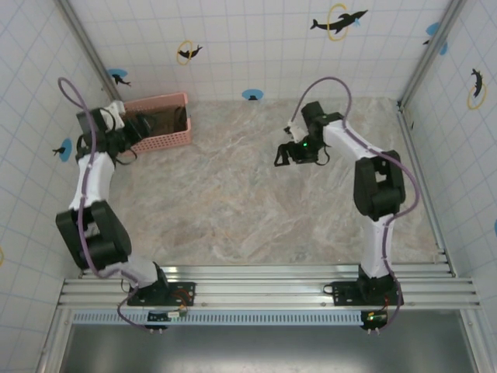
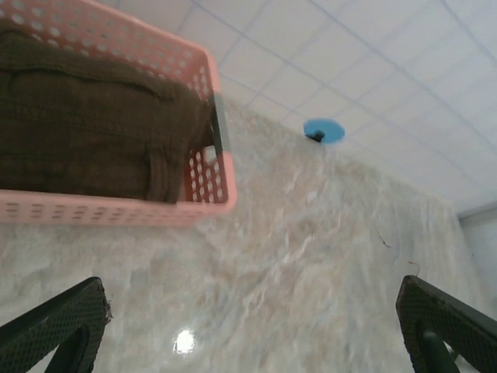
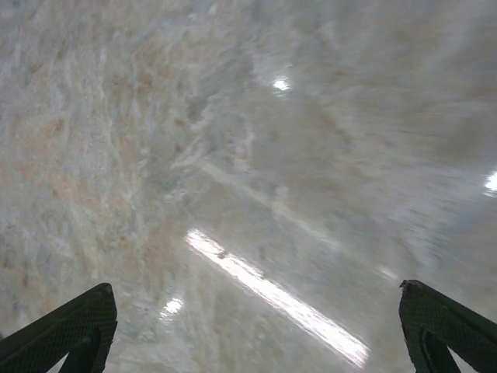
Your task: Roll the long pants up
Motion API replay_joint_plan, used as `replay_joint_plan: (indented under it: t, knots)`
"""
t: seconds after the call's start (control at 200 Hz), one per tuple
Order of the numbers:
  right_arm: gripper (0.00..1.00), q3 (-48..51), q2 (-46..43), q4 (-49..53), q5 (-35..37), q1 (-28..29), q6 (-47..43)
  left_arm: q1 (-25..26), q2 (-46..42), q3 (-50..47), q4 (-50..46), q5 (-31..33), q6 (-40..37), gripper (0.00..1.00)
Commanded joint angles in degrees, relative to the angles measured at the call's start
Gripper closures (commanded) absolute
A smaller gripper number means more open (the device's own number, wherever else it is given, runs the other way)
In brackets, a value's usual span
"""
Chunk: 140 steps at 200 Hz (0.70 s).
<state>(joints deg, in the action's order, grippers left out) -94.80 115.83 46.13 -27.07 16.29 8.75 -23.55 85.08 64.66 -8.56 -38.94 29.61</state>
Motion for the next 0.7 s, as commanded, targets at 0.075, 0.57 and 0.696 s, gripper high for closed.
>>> replay_joint_plan:
  t: [0.075,0.57,0.696]
  knots:
    - [0.03,14.3,-13.5,-11.1,15.5,-6.7,-1.2,1.5,-5.1,-28.6,28.7,5.6,-16.4,0.02]
    - [0.03,43.4,-34.9,-42.0,22.7,-12.6,-13.3,25.8,0.9,-40.0,53.7,30.9,-36.7,0.02]
    - [0.03,48.3,-36.5,-46.2,23.8,-12.4,-12.4,27.6,1.9,-43.1,58.7,36.6,-36.1,0.03]
